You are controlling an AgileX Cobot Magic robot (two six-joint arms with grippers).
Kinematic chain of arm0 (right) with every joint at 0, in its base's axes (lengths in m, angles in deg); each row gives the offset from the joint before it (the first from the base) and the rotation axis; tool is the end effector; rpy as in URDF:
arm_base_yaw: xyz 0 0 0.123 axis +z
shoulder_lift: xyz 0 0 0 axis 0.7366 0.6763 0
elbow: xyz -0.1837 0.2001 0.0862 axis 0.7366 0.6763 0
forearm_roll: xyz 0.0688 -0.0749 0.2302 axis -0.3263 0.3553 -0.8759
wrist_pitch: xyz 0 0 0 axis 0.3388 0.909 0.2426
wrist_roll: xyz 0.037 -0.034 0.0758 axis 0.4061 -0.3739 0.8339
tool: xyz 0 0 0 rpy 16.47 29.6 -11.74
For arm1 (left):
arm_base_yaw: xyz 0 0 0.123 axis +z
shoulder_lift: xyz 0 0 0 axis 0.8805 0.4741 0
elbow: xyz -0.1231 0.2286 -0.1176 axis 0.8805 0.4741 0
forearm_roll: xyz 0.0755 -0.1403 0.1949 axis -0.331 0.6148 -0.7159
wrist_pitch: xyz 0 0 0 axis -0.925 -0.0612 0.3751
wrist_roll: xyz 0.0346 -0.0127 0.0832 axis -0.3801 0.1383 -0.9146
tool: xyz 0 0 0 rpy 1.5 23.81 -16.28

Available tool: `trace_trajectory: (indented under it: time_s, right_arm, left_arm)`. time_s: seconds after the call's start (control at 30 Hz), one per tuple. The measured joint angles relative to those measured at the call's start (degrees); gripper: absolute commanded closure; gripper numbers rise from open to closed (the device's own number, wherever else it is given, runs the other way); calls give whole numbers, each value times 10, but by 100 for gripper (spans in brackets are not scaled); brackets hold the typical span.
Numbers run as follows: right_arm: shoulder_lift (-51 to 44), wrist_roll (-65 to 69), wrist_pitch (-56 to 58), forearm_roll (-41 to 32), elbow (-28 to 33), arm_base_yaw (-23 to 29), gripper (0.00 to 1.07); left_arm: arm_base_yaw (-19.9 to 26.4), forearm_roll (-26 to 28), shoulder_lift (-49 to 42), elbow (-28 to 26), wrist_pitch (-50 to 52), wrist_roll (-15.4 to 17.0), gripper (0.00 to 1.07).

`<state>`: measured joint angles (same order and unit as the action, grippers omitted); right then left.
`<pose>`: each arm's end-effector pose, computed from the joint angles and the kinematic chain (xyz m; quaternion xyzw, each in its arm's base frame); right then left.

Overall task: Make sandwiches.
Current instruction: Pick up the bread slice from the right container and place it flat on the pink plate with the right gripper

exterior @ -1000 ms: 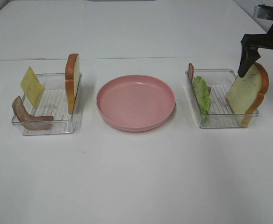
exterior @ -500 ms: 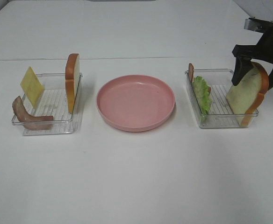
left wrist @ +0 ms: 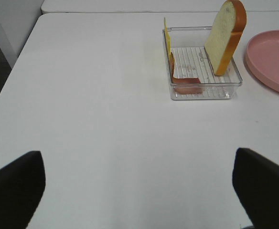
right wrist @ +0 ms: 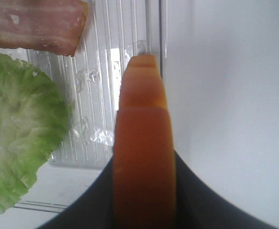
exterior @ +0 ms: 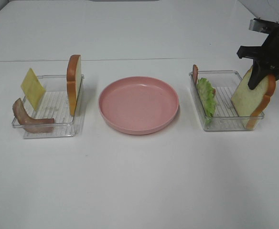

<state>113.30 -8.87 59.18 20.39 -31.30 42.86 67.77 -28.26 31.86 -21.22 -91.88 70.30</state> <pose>0.4363 -0.0209 0.1802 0.0003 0.9961 0.0733 0.0495 -0.0083 -0.0069 0.2814 -0.0343 0.8502 -0.0038 0.5253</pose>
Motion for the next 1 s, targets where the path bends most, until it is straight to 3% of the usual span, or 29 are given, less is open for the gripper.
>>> trace_trajectory:
  time_s: [0.03, 0.3, 0.63, 0.8, 1.0]
  right_arm:
    - [0, 7, 1, 0, 0, 0, 107]
    - [-18, 28, 17, 1, 0, 0, 107]
    - [-142, 49, 48, -20, 0, 0, 107]
    - [-210, 47, 49, -69, 0, 0, 107]
    - [-246, 14, 46, -180, 0, 0, 107]
  left_arm:
    - [0, 0, 0, 0, 0, 0, 4]
    - [0, 0, 0, 0, 0, 0, 4]
    - [0, 0, 0, 0, 0, 0, 4]
    - [0, 0, 0, 0, 0, 0, 4]
    - [0, 0, 0, 0, 0, 0, 4]
